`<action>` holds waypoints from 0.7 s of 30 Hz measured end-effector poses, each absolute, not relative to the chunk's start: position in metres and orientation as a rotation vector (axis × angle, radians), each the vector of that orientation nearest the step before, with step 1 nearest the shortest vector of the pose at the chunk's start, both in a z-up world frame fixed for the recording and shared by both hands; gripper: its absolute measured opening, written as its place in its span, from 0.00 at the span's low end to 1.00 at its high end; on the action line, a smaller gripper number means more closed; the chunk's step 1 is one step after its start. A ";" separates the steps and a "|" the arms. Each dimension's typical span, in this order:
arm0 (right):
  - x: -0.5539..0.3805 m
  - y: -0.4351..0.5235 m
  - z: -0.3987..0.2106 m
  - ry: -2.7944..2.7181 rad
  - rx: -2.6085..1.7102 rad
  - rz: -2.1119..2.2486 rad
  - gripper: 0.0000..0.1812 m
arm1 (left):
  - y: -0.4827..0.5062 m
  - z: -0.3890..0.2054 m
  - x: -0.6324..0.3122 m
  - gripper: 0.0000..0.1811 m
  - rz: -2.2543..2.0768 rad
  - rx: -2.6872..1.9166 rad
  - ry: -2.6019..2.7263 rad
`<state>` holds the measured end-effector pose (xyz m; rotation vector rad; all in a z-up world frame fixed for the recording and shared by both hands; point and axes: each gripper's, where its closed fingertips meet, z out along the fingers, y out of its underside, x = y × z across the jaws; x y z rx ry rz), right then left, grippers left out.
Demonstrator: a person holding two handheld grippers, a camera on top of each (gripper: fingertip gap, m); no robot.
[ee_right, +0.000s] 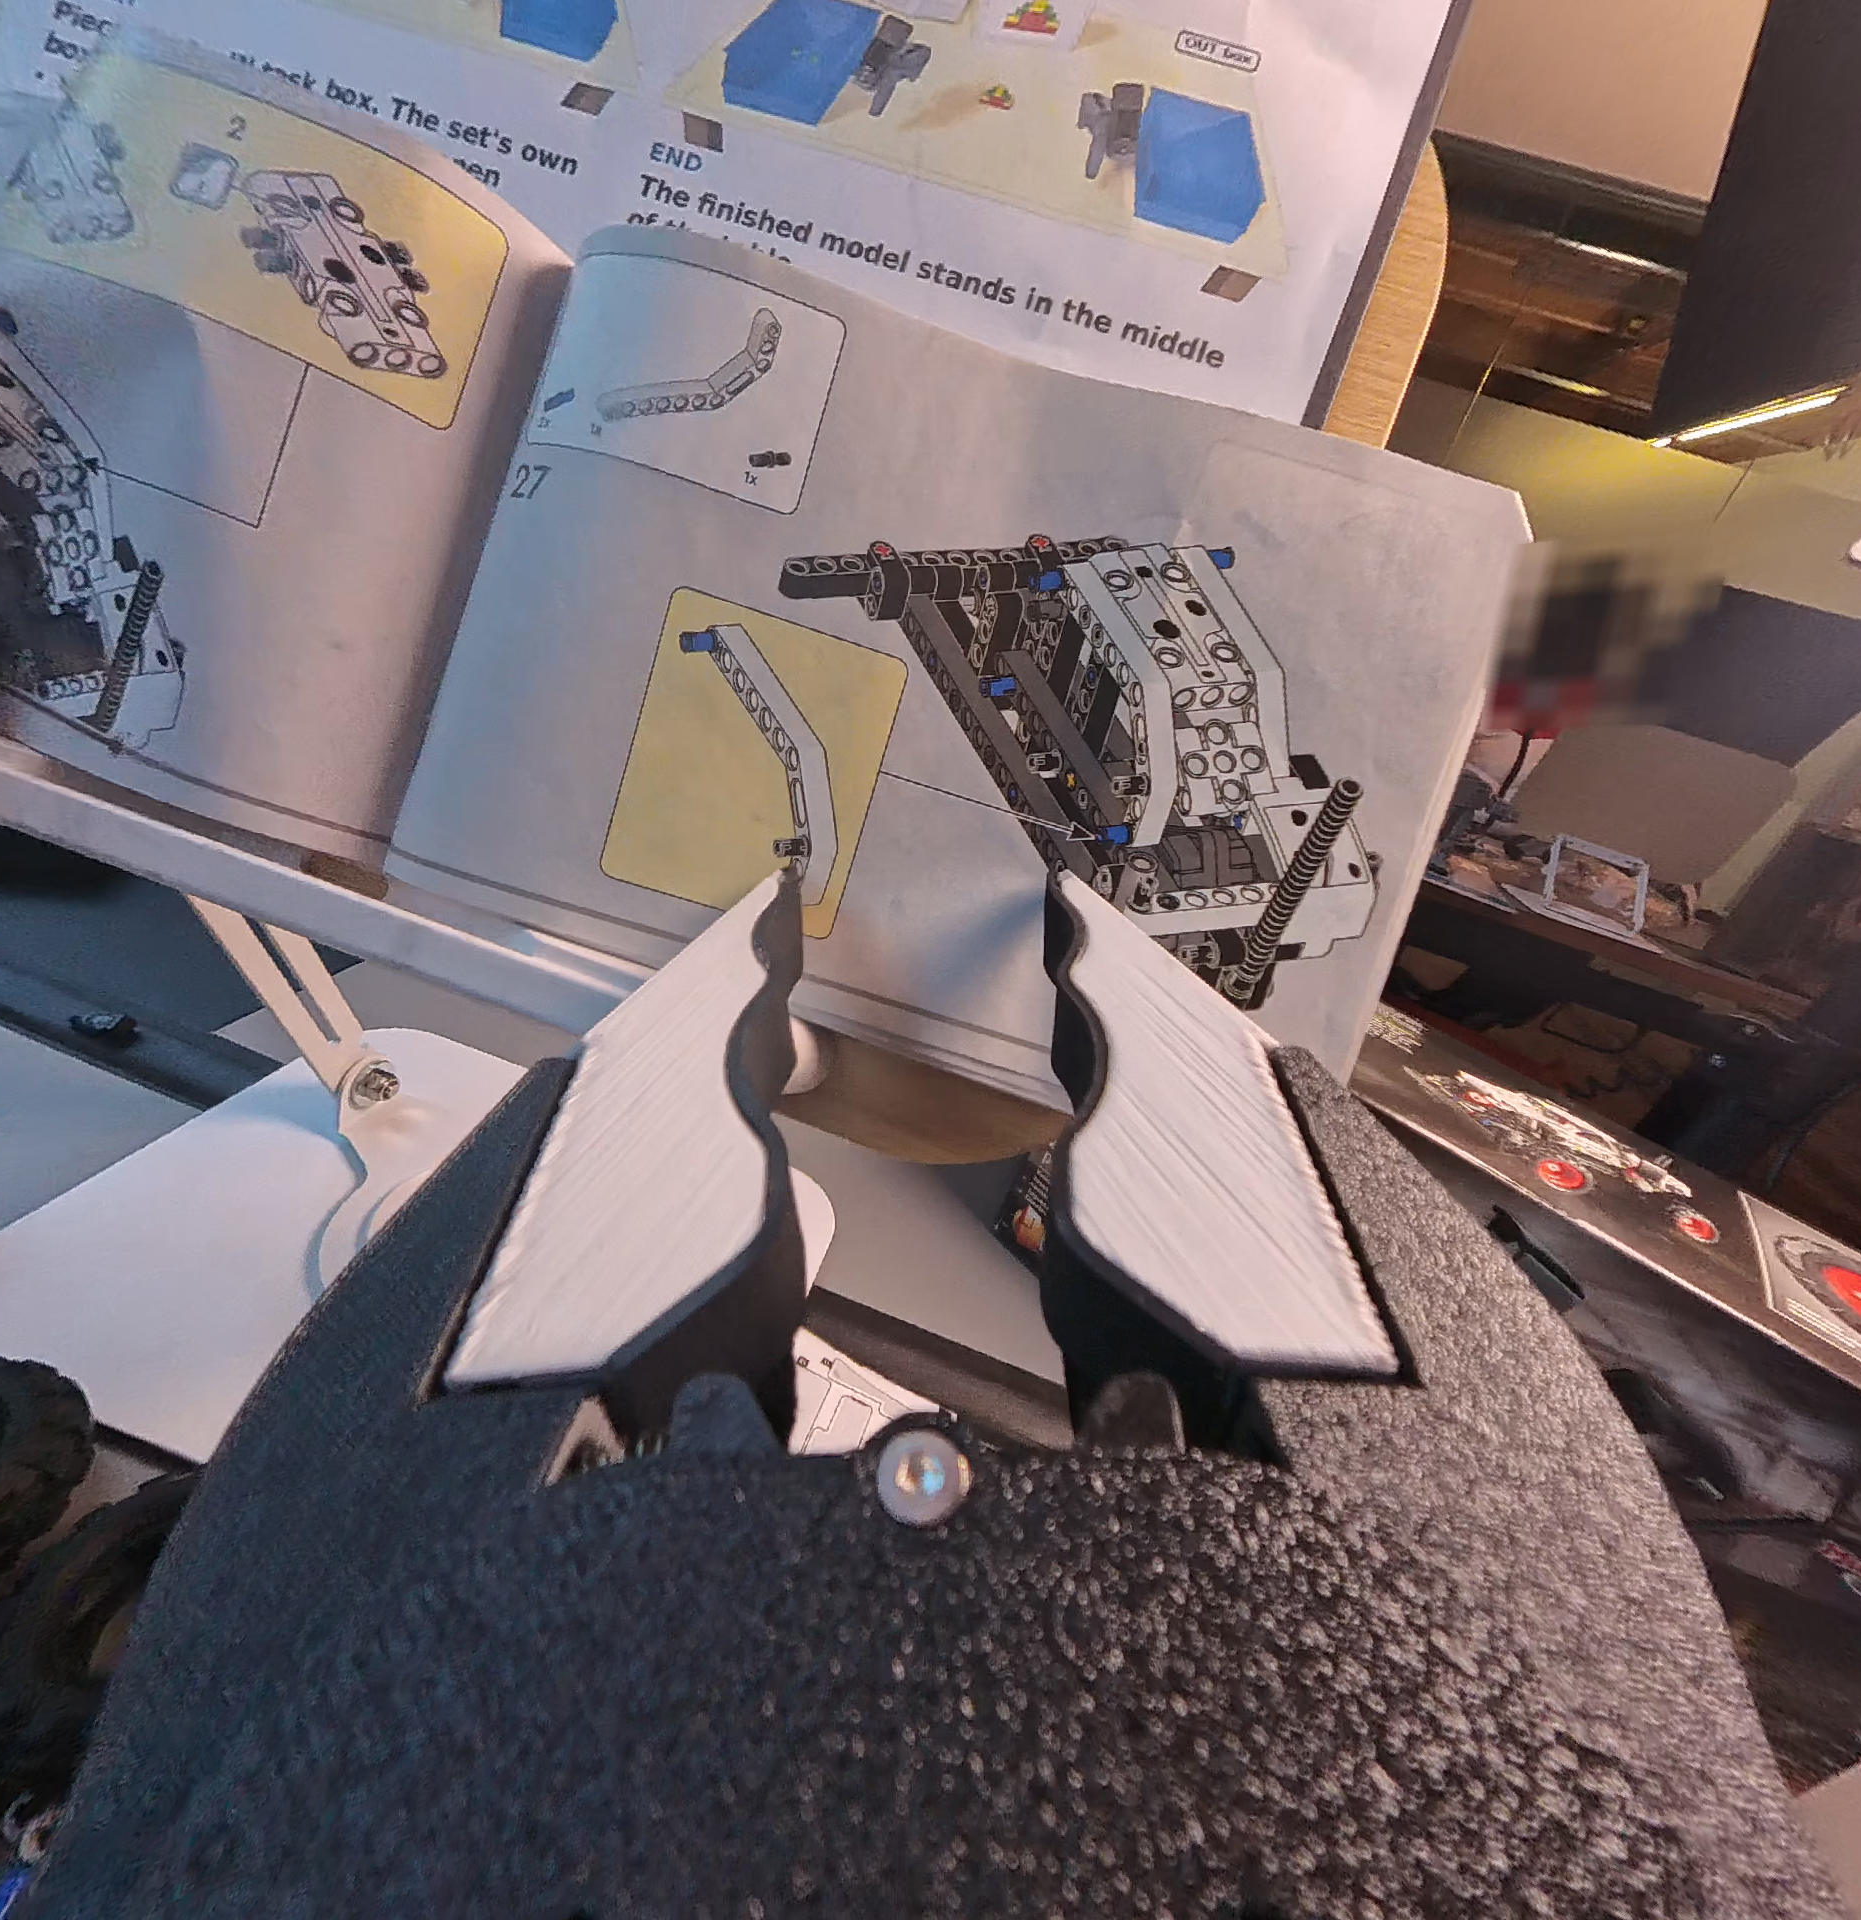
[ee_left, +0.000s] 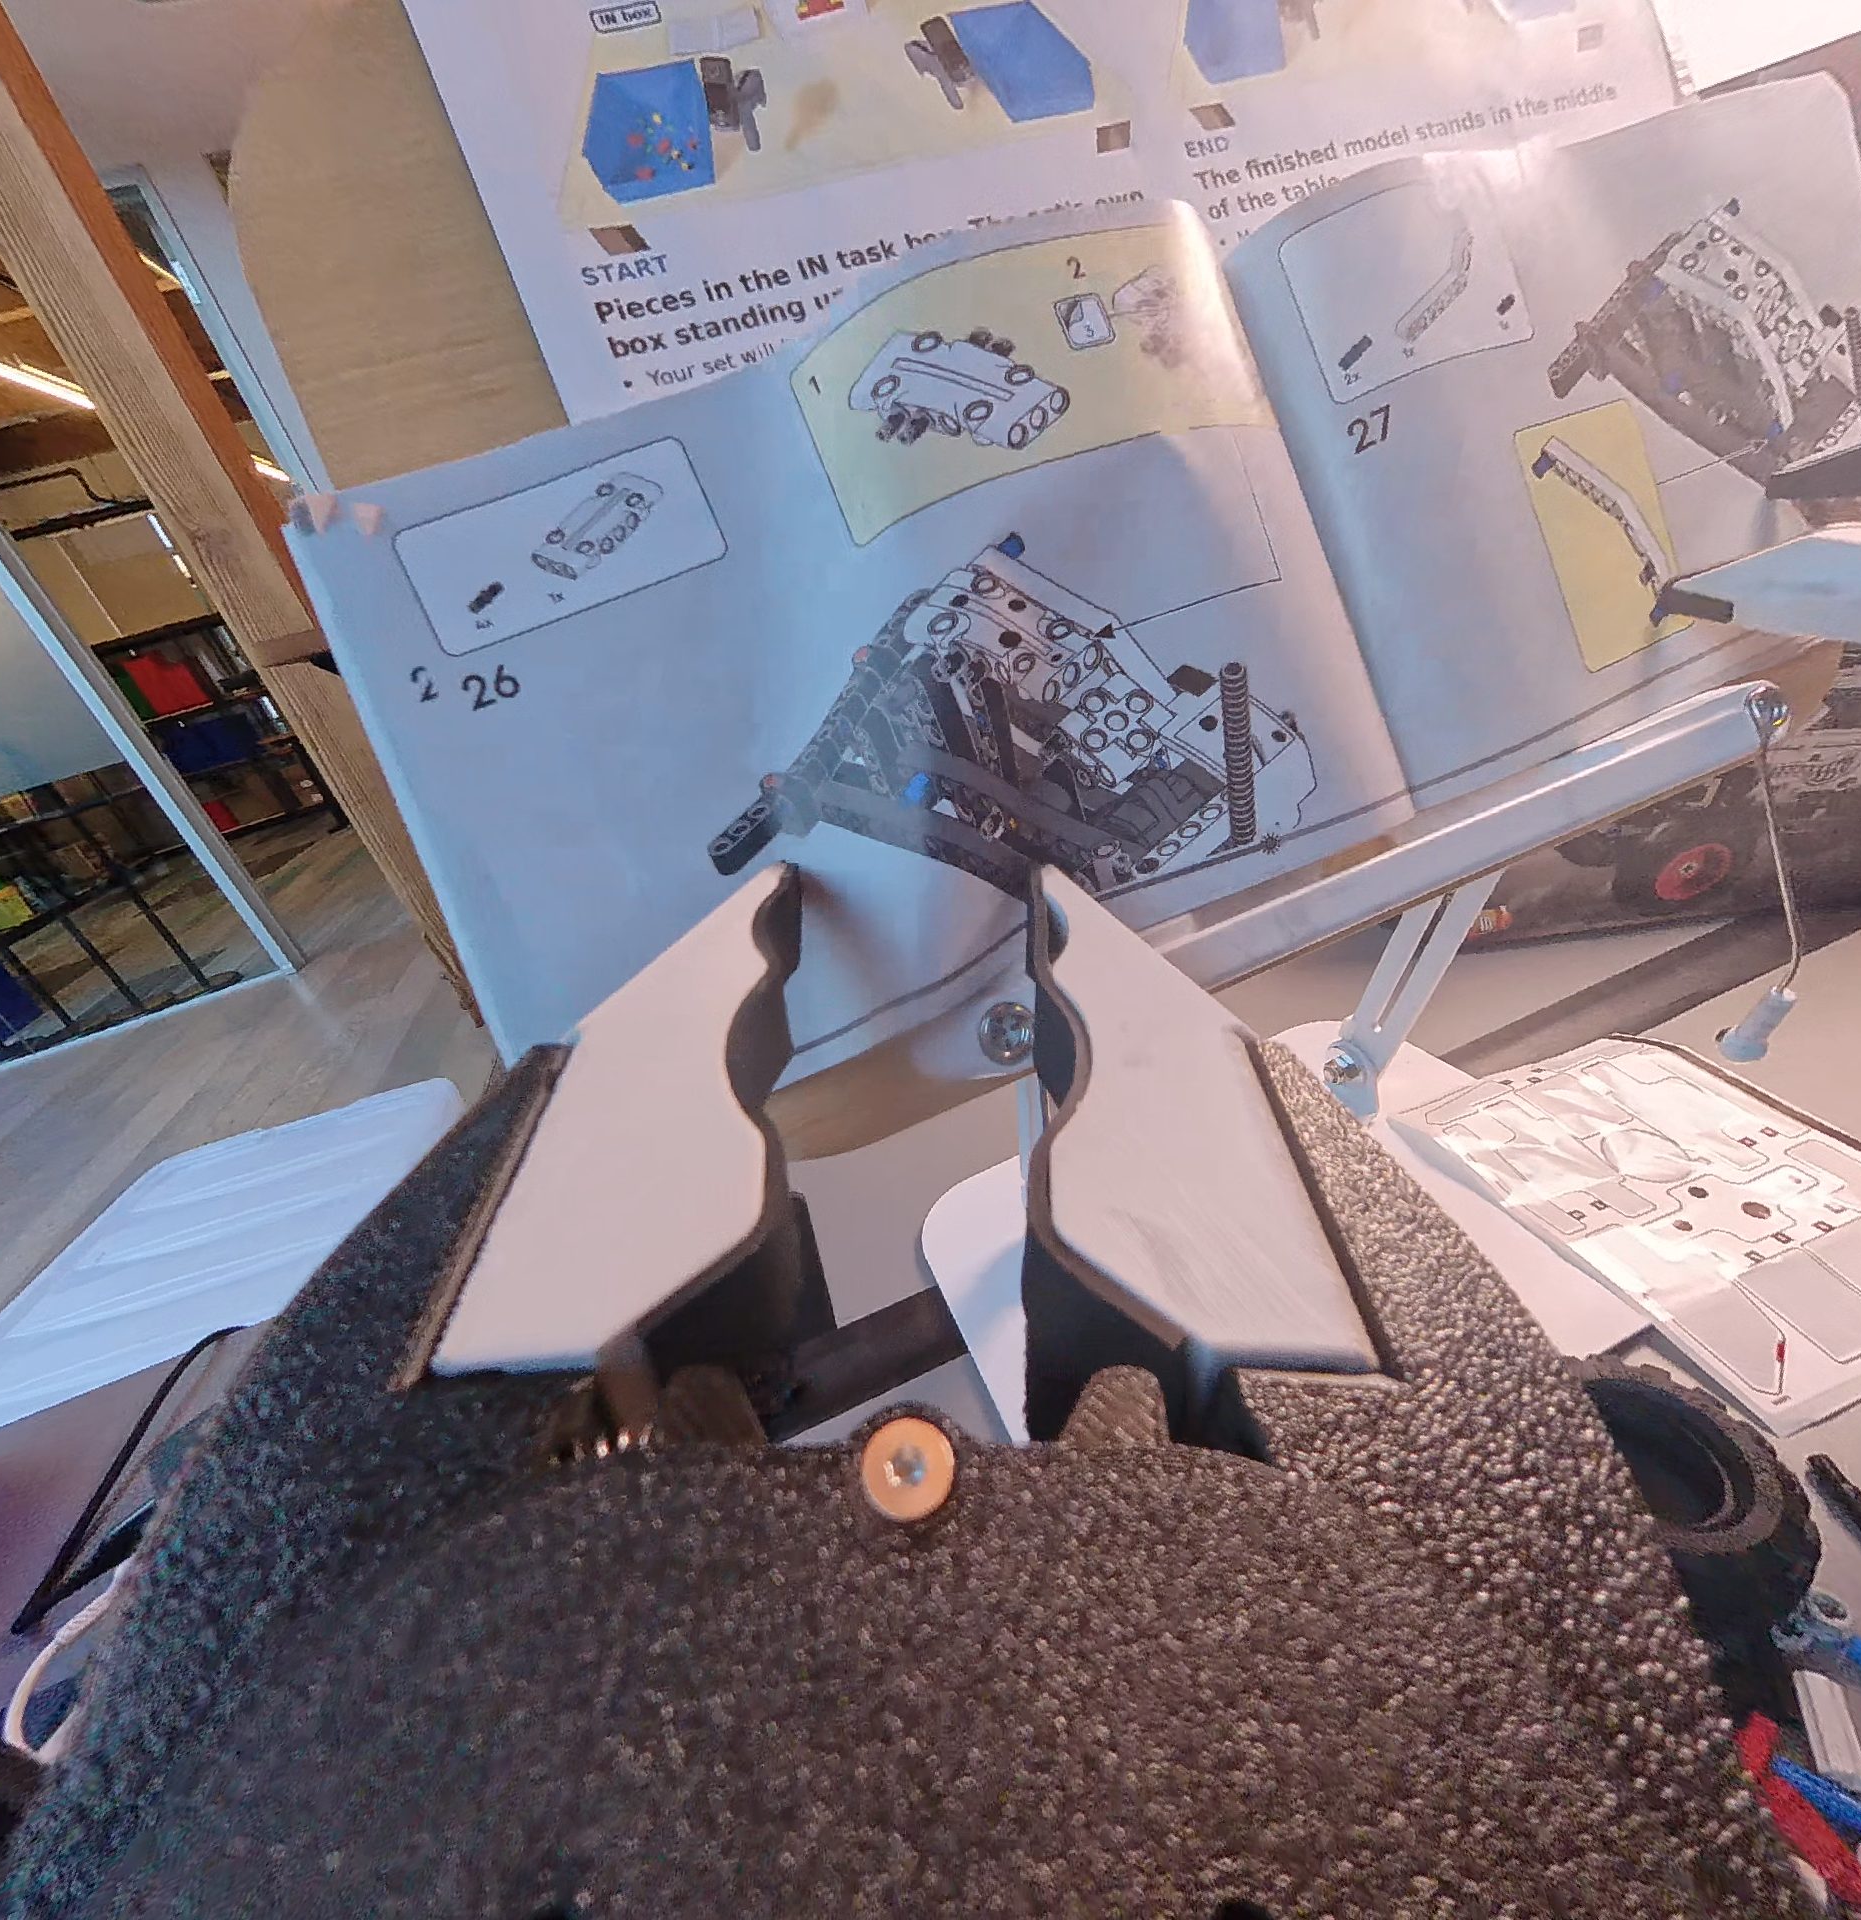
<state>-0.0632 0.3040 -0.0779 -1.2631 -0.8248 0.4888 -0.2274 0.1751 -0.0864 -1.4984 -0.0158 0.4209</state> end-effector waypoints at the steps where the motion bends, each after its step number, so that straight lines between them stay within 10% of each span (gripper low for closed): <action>1: -0.064 0.303 -0.079 -0.829 -1.265 0.491 0.26 | 0.176 -0.086 -0.225 0.21 0.414 -1.500 -0.011; 21: -0.090 0.235 -0.068 -1.040 -1.009 0.594 0.41 | 0.203 -0.033 -0.081 0.10 0.053 -1.426 0.221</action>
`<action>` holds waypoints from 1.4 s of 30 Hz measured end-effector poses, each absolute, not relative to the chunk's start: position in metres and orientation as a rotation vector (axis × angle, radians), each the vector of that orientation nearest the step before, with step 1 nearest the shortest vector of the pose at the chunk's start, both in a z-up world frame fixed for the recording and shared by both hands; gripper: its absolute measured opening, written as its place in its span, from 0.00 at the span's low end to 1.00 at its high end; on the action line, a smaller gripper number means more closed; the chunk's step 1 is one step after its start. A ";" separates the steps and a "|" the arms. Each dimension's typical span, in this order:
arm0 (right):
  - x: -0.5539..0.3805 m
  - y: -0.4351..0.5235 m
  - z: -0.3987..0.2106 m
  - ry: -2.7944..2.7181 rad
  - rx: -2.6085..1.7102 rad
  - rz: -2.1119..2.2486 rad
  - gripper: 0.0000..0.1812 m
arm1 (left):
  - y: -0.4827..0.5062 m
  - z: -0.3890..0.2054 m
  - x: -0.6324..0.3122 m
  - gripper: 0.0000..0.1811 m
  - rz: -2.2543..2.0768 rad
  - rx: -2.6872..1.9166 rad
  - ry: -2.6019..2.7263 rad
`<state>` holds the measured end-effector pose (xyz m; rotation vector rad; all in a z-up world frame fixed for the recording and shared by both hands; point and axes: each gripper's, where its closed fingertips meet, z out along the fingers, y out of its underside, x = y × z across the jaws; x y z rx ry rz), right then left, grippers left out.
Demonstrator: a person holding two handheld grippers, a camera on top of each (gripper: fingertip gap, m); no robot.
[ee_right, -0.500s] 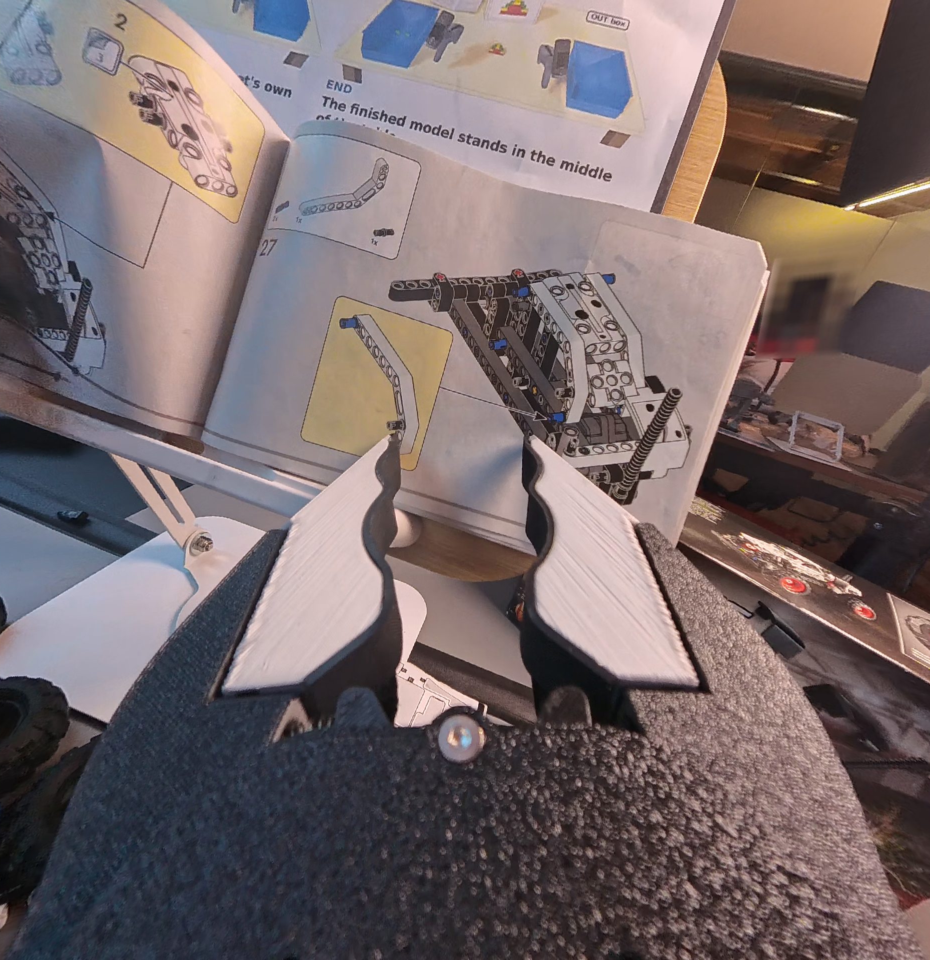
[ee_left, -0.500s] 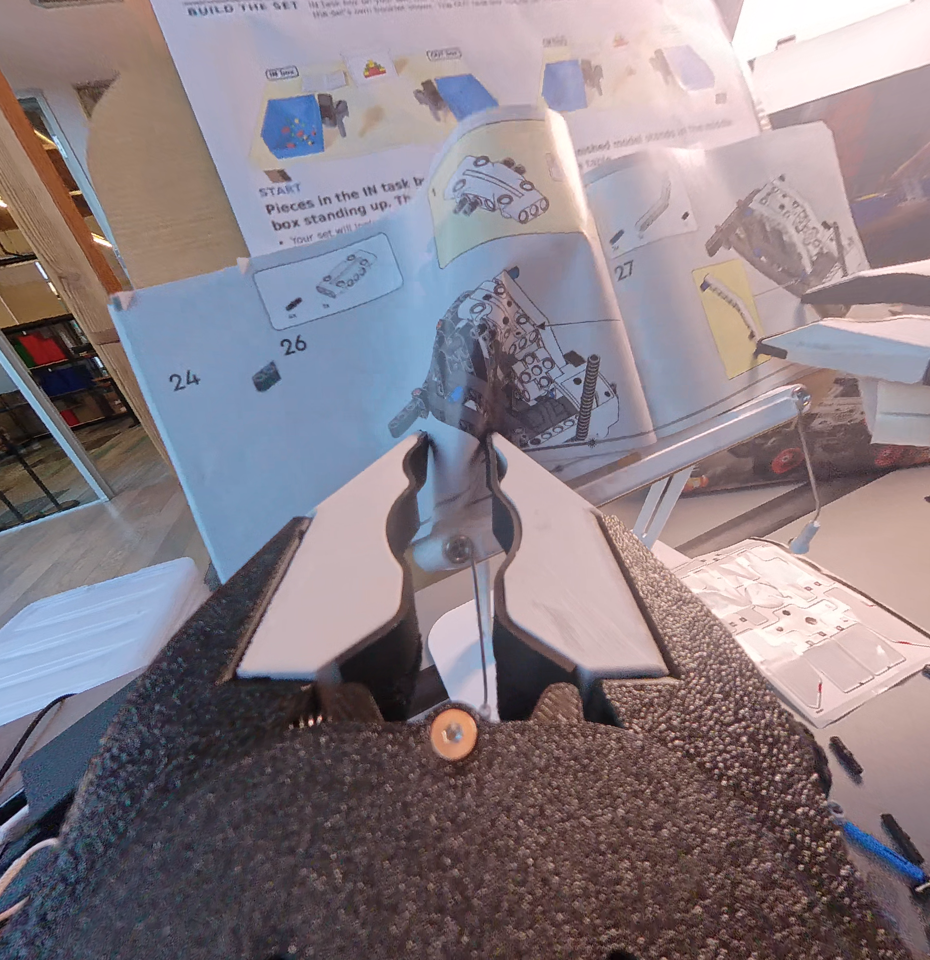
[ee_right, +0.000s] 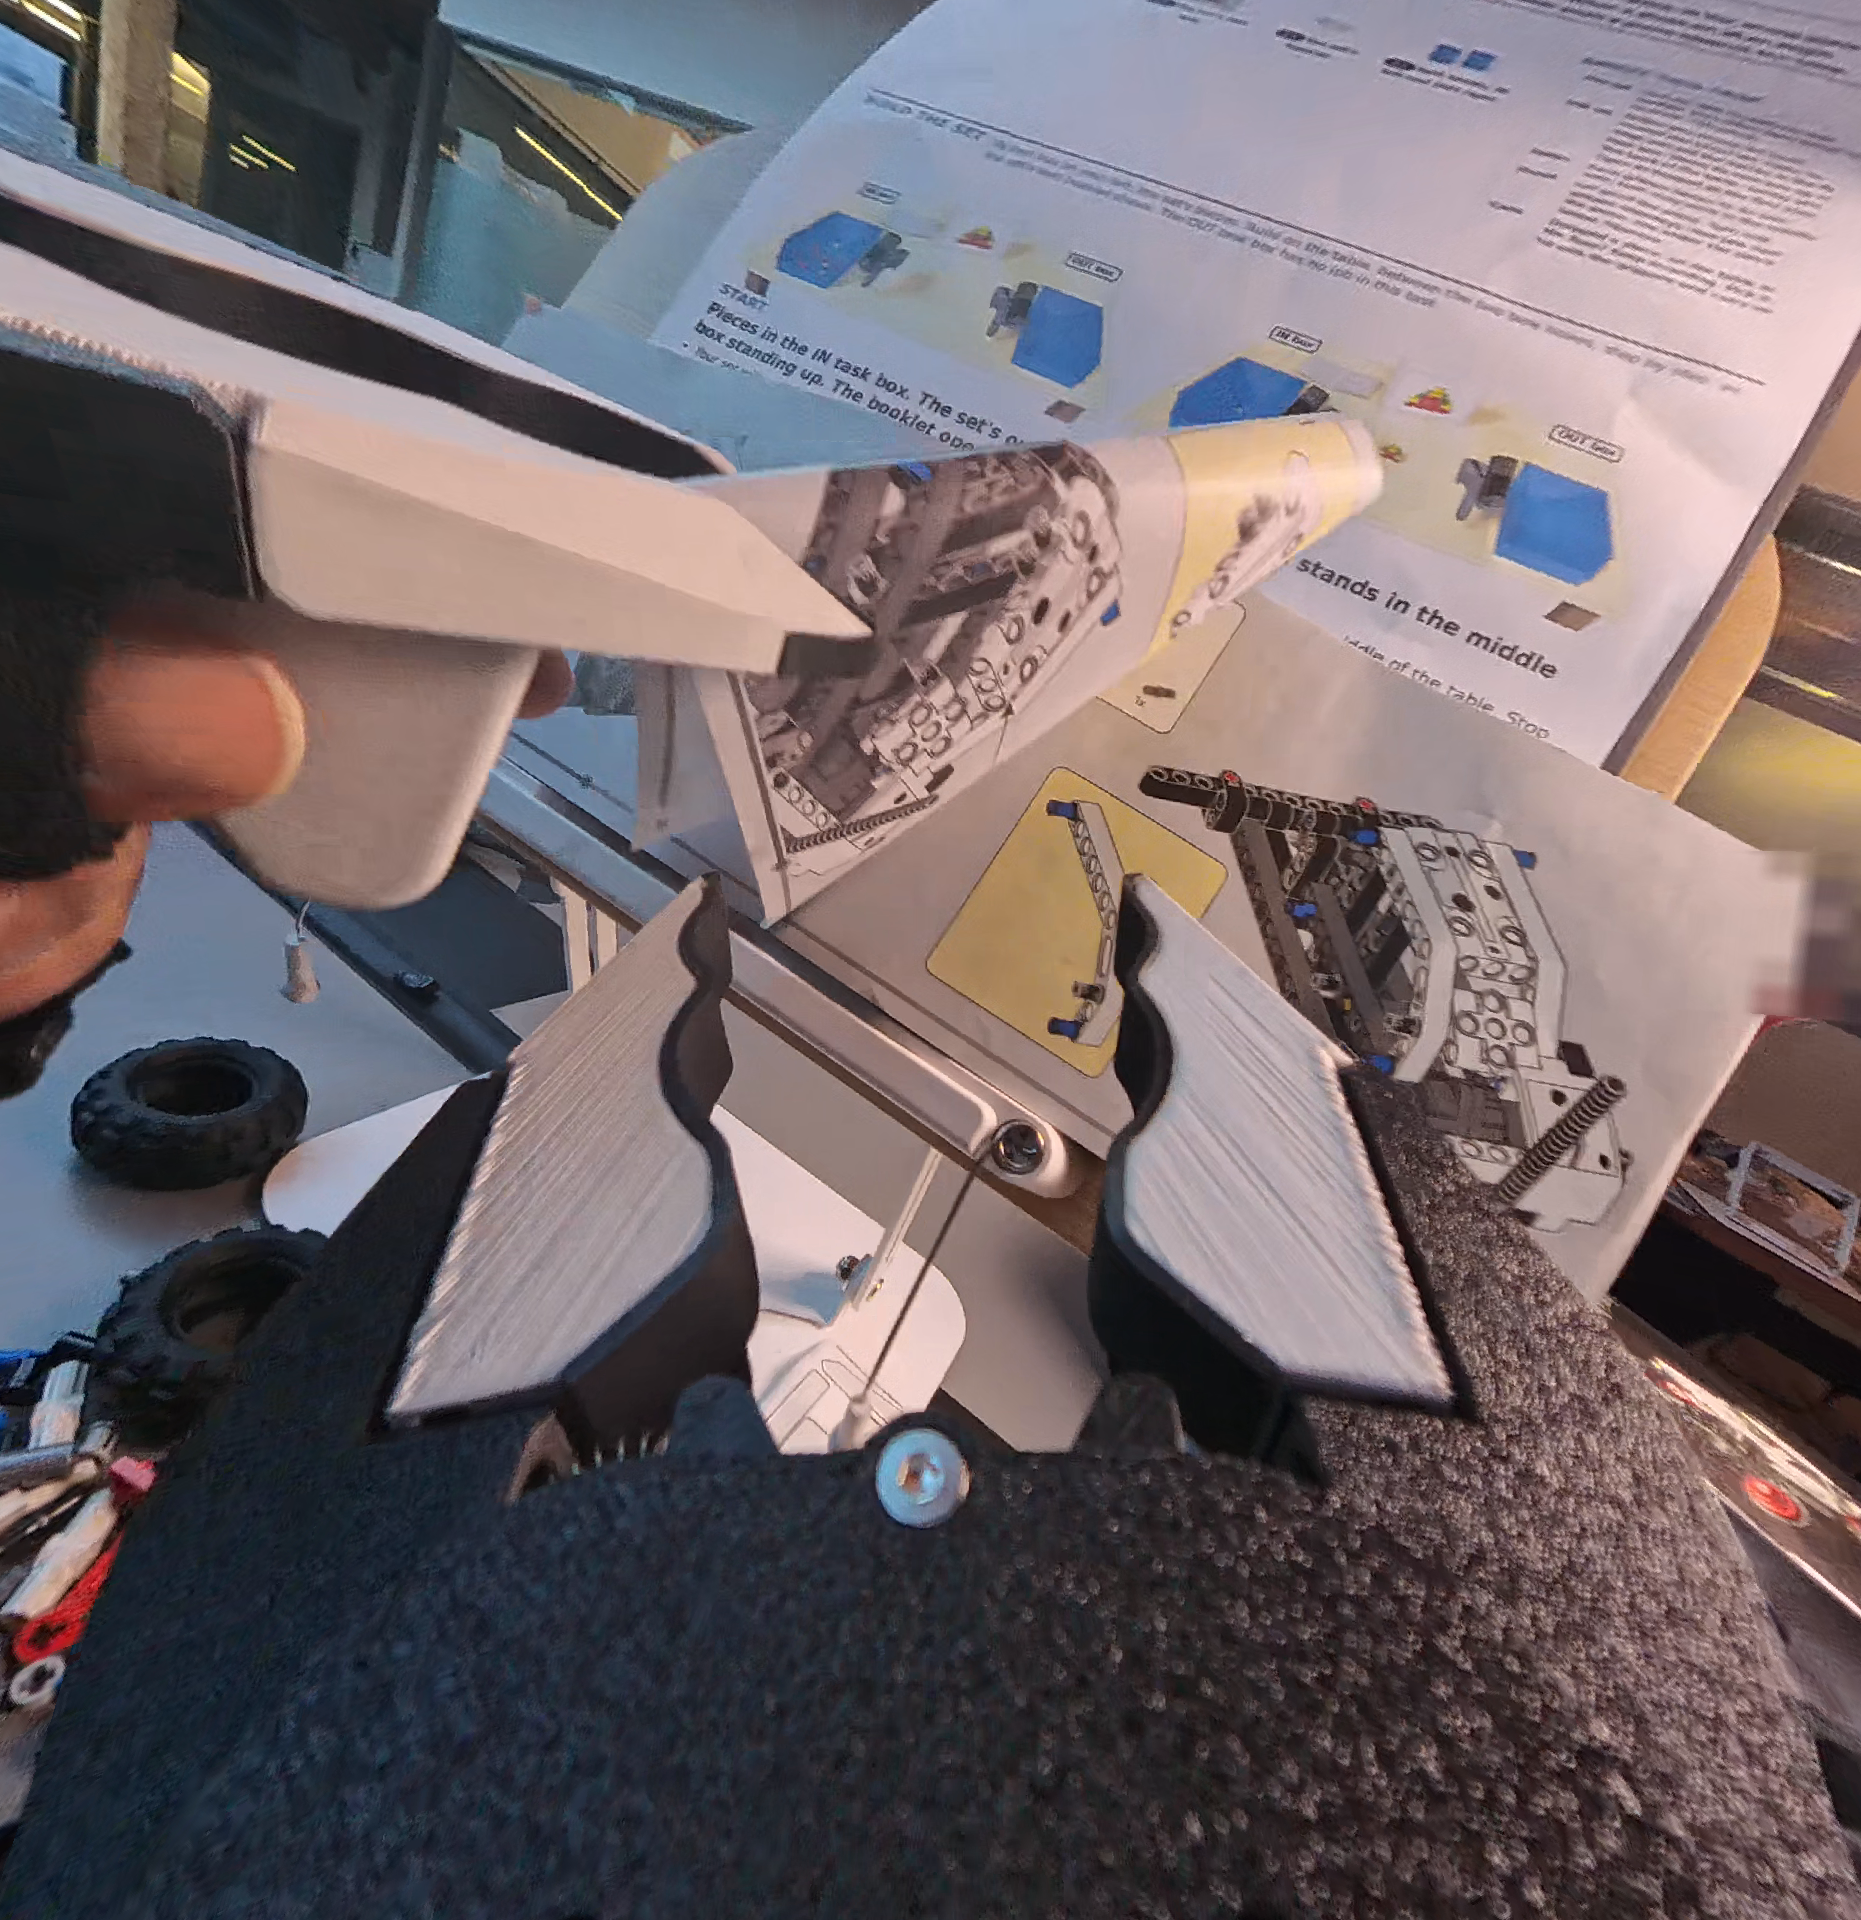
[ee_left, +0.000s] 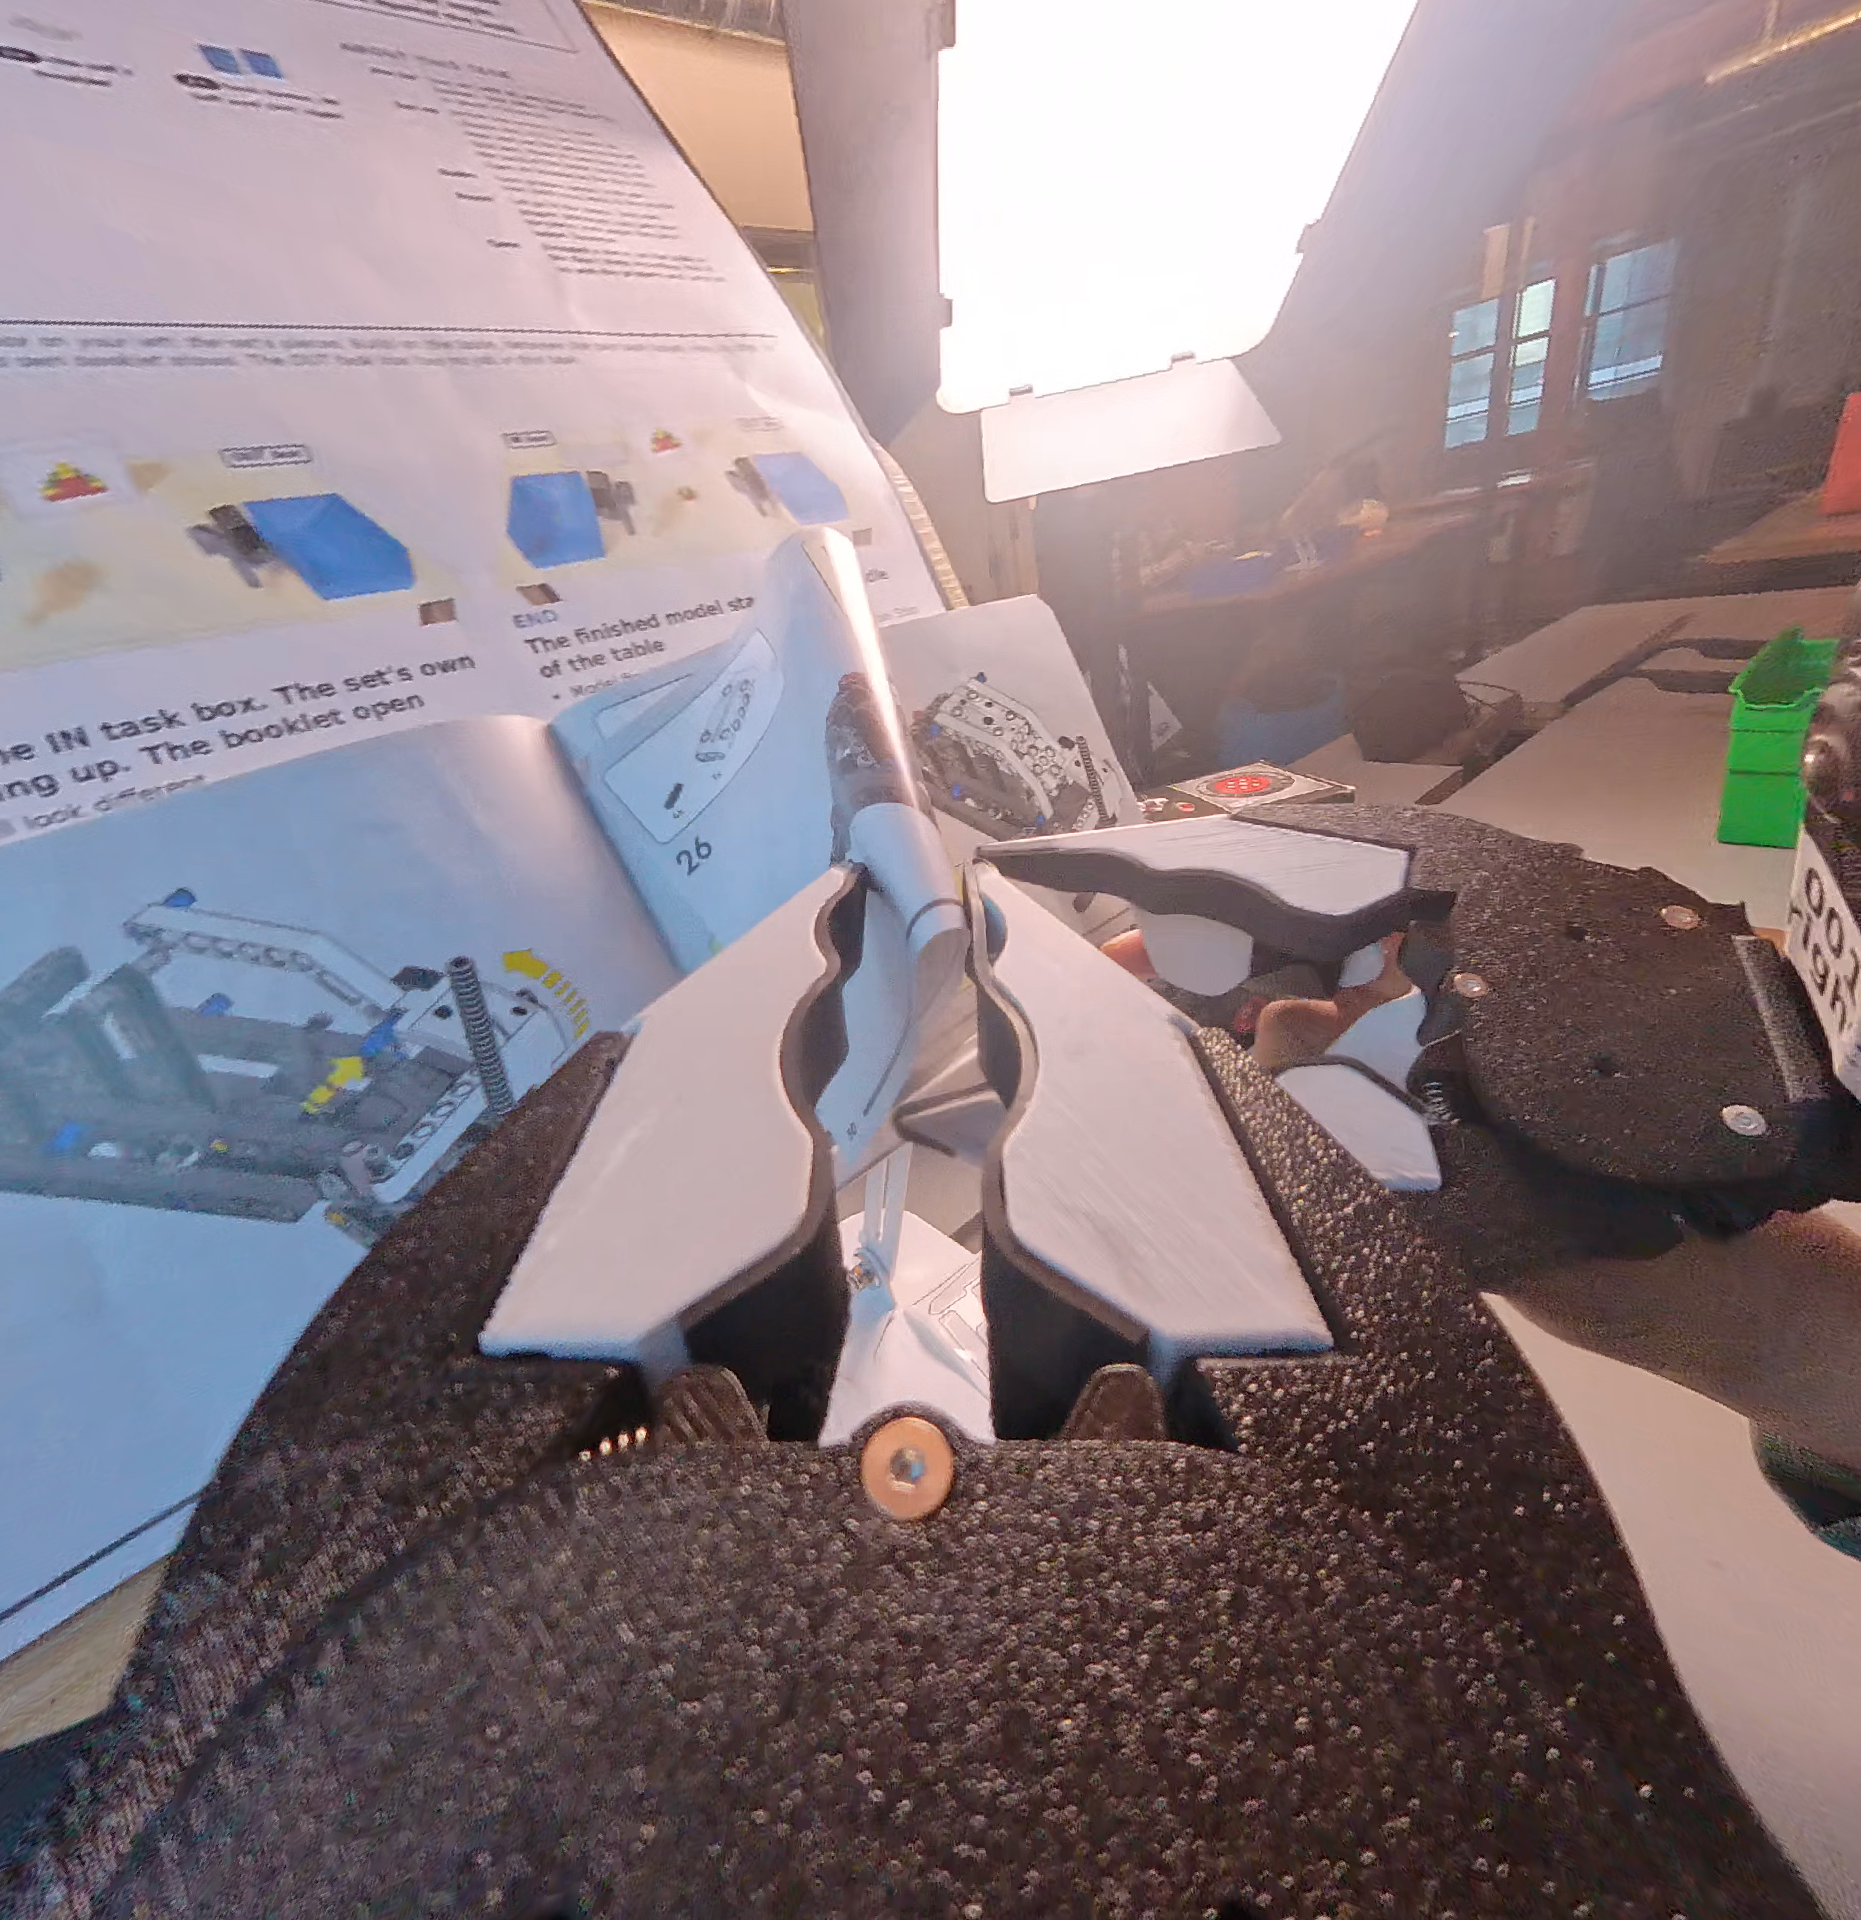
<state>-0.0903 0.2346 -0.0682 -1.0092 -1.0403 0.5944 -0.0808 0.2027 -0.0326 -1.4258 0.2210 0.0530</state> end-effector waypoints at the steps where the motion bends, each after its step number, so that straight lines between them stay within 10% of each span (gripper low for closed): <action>1: -0.093 0.236 -0.068 -1.027 -1.035 0.589 0.39 | 0.205 -0.033 -0.075 0.11 0.053 -1.430 0.240; 12: -0.052 0.296 -0.065 -0.749 -1.269 0.630 0.22 | 0.185 -0.029 -0.159 0.15 0.266 -1.423 0.071; 25: 0.007 0.355 -0.064 -0.506 -1.380 0.447 0.27 | 0.181 -0.075 -0.240 0.05 0.608 -1.570 0.139; 31: -0.048 0.274 -0.034 -0.812 -1.050 0.568 0.07 | 0.178 -0.078 -0.245 0.04 0.587 -1.552 0.108; 42: -0.064 0.302 -0.087 -0.826 -1.274 0.536 0.18 | 0.169 -0.080 -0.259 0.04 0.586 -1.532 0.068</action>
